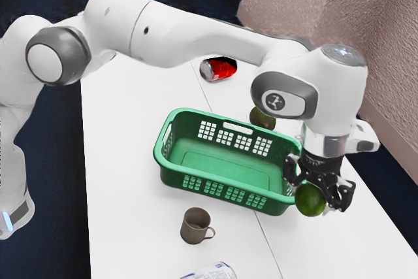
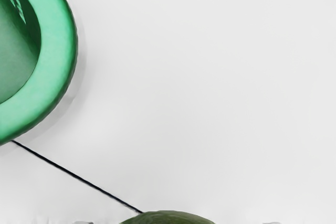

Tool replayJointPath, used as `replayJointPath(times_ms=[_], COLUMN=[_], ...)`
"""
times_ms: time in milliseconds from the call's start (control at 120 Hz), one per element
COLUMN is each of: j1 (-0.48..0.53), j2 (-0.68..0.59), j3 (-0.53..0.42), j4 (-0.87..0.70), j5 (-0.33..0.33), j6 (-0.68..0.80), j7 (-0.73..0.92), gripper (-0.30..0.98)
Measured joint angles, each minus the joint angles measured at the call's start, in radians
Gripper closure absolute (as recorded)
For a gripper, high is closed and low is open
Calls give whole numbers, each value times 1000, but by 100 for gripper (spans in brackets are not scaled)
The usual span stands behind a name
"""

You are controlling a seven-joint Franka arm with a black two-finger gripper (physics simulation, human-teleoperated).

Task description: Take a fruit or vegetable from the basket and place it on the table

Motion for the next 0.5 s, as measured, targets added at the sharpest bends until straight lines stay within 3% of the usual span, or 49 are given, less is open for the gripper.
replayJointPath(times_ms=[108,208,375,500], j1=[43,77,87,95], j2=[150,225,243,244], j3=[-117,-136,-140,-137], j4=[89,103,104,98], j5=[51,68,76,75], j6=[-23,-13,4,14], j7=[25,46,73,90], gripper=[35,37,37,15])
